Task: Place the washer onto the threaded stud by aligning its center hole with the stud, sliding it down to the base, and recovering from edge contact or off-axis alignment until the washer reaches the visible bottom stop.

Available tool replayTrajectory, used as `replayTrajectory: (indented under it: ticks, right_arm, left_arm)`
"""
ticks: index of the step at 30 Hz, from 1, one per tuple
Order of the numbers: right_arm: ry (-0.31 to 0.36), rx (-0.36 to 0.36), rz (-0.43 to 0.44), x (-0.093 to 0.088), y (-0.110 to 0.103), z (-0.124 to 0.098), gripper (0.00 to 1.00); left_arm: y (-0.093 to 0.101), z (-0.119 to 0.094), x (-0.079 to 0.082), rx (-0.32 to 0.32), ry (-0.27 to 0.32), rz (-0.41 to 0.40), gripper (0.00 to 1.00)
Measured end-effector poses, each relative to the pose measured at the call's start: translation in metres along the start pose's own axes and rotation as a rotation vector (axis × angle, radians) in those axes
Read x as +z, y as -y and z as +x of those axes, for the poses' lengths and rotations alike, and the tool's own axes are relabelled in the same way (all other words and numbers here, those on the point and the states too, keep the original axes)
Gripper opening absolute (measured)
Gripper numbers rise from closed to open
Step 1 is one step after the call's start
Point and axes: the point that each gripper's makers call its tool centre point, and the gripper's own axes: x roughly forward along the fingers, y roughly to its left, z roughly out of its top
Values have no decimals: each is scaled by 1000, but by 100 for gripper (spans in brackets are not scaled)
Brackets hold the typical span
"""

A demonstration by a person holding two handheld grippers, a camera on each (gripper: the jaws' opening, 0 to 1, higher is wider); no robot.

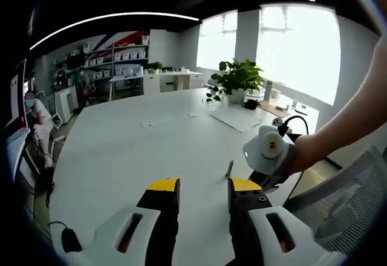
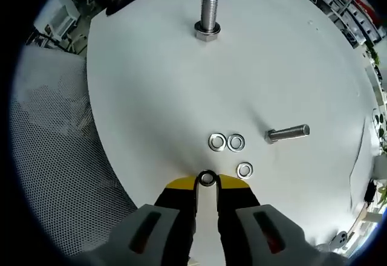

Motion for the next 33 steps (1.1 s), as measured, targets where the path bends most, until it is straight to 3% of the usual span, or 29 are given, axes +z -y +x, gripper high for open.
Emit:
replayTrajectory:
  ticks: [24,33]
  right_arm:
    - [70,-90,11,20,45,-56,13]
    - [75,-113,-36,34,61,-61,13]
  left_arm:
    - [1,0,4,-2,14,12,32]
    - [-1,-1,4,6,17,15,33]
